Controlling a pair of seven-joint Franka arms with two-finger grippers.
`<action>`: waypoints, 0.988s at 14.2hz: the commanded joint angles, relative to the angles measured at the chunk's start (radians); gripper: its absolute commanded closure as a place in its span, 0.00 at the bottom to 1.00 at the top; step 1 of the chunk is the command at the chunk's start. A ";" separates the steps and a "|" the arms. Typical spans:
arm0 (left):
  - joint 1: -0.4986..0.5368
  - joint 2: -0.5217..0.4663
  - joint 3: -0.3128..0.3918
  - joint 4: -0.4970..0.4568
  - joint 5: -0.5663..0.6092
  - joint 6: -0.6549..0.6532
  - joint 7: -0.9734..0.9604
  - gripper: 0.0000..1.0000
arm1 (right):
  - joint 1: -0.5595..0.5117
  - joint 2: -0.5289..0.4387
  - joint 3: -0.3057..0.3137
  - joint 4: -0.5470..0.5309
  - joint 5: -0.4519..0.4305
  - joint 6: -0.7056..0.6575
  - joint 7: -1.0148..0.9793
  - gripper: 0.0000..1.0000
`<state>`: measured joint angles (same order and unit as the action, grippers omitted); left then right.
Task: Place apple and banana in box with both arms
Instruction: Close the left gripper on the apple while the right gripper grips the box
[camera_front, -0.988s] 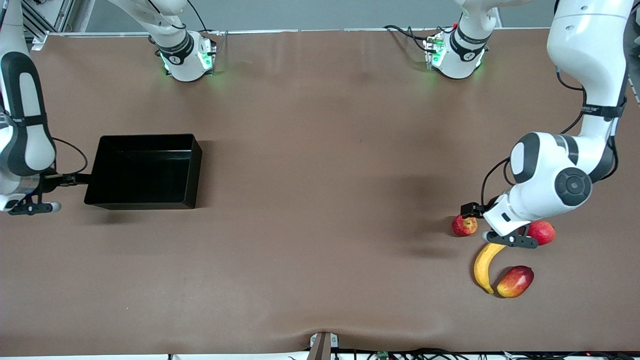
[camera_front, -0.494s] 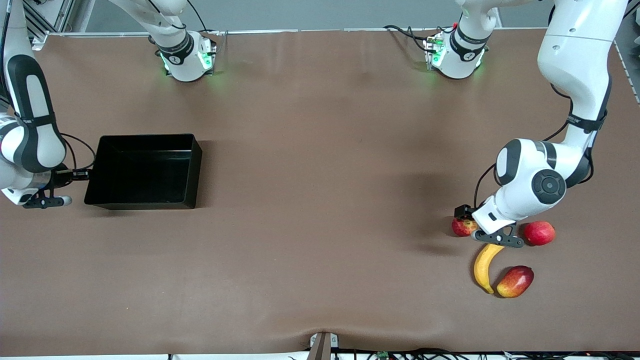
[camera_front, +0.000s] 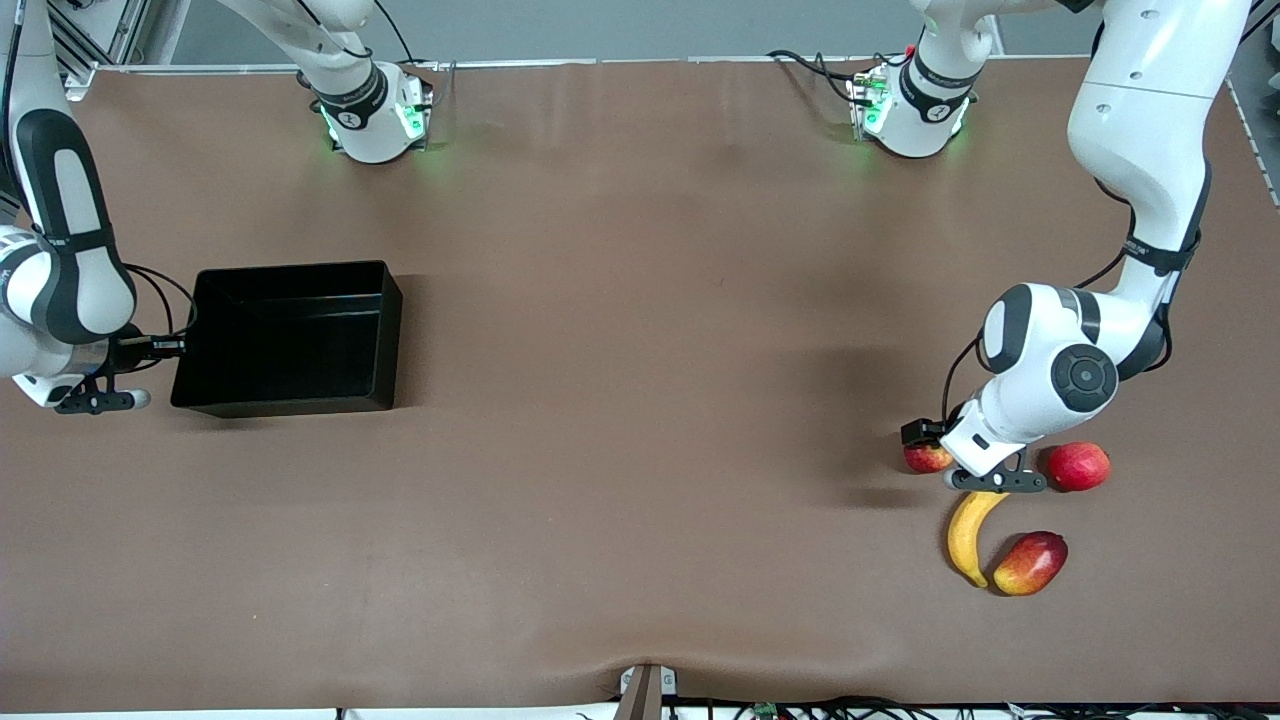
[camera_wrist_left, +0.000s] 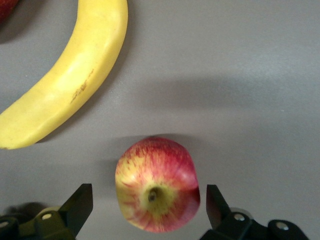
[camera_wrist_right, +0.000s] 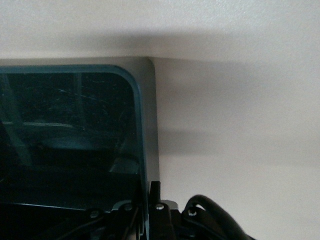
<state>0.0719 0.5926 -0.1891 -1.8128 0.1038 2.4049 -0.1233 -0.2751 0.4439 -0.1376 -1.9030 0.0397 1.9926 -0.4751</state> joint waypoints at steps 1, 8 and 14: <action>0.005 0.019 -0.003 0.010 0.011 0.030 -0.022 0.00 | -0.012 -0.047 0.018 0.042 0.060 -0.122 -0.014 1.00; 0.003 0.035 -0.003 0.020 0.010 0.030 -0.024 0.36 | 0.143 -0.048 0.020 0.249 0.169 -0.422 0.192 1.00; -0.010 0.004 -0.006 0.043 0.011 0.004 -0.019 1.00 | 0.405 -0.045 0.018 0.285 0.276 -0.411 0.508 1.00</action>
<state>0.0690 0.6180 -0.1927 -1.7895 0.1038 2.4289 -0.1253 0.0709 0.4049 -0.1082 -1.6451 0.2705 1.6016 -0.0367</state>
